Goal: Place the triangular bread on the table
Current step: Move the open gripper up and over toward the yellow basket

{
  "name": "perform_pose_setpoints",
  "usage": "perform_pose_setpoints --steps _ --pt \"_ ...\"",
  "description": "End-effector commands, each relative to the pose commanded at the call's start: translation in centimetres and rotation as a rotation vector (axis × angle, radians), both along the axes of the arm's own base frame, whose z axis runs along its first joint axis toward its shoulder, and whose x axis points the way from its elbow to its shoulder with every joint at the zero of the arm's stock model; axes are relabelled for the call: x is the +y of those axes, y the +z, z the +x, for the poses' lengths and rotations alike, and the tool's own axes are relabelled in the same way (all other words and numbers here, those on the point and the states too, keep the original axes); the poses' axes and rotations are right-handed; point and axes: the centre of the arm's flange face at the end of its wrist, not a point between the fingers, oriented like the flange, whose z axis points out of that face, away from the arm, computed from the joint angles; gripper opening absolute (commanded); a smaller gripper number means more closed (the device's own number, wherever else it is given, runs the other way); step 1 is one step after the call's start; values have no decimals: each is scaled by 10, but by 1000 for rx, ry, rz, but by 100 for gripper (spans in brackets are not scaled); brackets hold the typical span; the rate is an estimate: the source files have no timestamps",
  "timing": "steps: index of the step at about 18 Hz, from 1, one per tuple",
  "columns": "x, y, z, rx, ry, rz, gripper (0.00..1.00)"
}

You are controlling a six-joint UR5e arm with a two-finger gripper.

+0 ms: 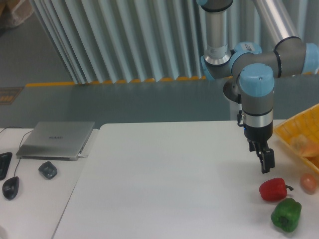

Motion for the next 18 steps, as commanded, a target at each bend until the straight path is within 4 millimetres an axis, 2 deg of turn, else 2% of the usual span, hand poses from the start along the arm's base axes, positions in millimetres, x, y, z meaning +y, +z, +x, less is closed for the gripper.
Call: perform_pose_setpoints --steps 4,7,9,15,18 --pt "-2 2 -1 3 -5 6 100" --pt "-8 -9 5 -4 6 -7 100" --pt "-19 -15 -5 11 31 6 100" --pt "-33 -9 -19 18 56 21 100" --pt "-39 -14 -21 -5 68 30 100"
